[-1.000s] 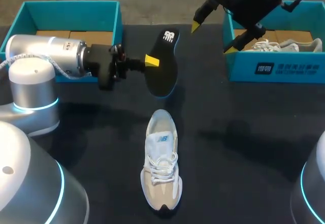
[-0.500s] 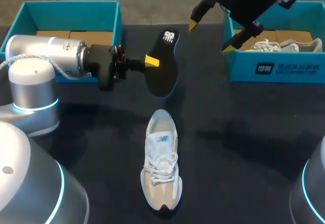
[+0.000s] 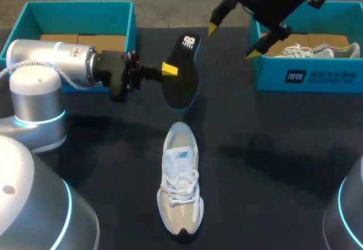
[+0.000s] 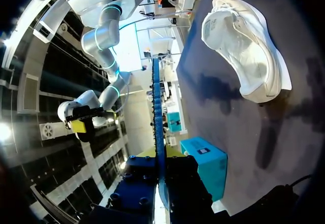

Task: Take the shoe out of the shoebox, open the shoe tongue, remove and reinsert the insole, then place the shoe into the shoebox

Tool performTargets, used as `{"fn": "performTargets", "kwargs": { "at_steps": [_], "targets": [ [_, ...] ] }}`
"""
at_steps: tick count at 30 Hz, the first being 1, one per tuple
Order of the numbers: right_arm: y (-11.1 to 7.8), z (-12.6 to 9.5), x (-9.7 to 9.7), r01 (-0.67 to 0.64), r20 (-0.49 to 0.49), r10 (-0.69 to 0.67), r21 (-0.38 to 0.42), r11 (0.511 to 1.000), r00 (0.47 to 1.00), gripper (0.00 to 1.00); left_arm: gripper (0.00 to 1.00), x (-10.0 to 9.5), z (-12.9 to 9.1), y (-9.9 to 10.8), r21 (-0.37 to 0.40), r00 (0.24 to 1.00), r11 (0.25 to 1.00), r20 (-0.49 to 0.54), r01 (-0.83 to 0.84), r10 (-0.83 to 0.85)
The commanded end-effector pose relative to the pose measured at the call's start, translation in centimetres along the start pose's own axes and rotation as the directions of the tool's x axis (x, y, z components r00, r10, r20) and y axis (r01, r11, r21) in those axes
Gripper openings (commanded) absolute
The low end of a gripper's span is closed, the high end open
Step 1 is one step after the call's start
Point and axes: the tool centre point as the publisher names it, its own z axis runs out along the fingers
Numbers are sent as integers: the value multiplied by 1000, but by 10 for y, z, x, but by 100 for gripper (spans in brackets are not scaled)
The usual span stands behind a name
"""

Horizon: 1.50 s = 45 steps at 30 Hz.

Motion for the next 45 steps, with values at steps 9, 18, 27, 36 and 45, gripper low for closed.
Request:
{"fn": "performTargets", "kwargs": {
  "at_steps": [9,18,27,36,45],
  "targets": [
    [2,5,25,13,64,-13,-4,1000,998,100,0,4,-3,3,-3,1000,1000,-6,2,-2],
    [1,4,25,-6,52,8,-41,999,999,100,0,0,-8,2,-1,1000,1000,0,10,-10],
    [3,3,25,-54,-131,47,-48,997,990,100,0,3,-11,1,-1,1000,1000,-7,25,-25],
    [7,11,21,-92,-233,80,-40,995,969,100,0,2,-17,0,-3,999,999,-3,34,-34],
    [5,15,31,-75,-195,66,-39,996,979,100,0,-2,-20,-1,10,999,999,-9,32,-31]
  ]
}}
